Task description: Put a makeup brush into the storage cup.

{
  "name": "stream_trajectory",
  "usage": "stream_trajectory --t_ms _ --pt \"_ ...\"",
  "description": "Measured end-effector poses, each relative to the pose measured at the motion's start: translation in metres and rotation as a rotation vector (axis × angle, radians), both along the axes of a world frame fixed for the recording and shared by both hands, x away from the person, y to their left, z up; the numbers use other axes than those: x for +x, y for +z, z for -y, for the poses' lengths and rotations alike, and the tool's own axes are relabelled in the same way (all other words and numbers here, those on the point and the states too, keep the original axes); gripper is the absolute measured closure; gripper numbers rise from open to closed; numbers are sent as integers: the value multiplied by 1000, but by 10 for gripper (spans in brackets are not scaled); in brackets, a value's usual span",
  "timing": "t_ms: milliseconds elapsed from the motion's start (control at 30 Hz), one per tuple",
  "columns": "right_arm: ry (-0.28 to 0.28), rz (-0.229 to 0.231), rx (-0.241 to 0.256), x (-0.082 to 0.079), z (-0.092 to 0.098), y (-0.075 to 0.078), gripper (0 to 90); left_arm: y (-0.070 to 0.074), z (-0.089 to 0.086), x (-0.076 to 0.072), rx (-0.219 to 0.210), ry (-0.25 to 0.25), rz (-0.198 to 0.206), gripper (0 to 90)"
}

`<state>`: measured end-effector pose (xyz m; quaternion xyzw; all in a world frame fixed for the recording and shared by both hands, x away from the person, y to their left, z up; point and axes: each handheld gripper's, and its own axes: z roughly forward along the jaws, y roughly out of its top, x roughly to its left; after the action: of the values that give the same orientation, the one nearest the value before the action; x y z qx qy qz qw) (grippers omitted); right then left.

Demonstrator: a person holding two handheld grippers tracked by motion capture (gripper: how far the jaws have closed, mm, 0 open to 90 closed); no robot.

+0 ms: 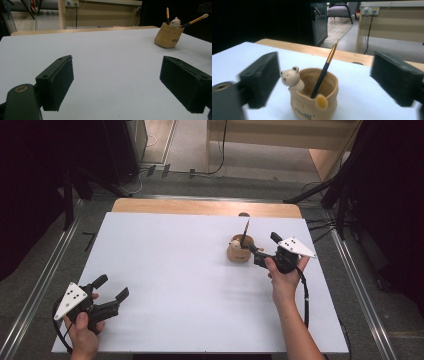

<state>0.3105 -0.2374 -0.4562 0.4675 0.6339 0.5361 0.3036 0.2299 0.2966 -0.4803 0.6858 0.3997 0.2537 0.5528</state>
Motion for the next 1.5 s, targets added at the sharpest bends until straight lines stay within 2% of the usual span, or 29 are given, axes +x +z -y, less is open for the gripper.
stream_trajectory --t_ms 200,633,1000,1500 --pt "20 -1 5 -13 11 -5 0 0 3 1 3 -5 2 120" --pt "-37 -19 6 -37 36 -18 0 1 4 2 2 -10 6 124" --pt "-43 -33 2 -54 47 -29 0 2 4 2 -2 -7 9 129" --pt "-65 -36 -17 -83 62 -33 0 3 4 2 2 -7 12 129"
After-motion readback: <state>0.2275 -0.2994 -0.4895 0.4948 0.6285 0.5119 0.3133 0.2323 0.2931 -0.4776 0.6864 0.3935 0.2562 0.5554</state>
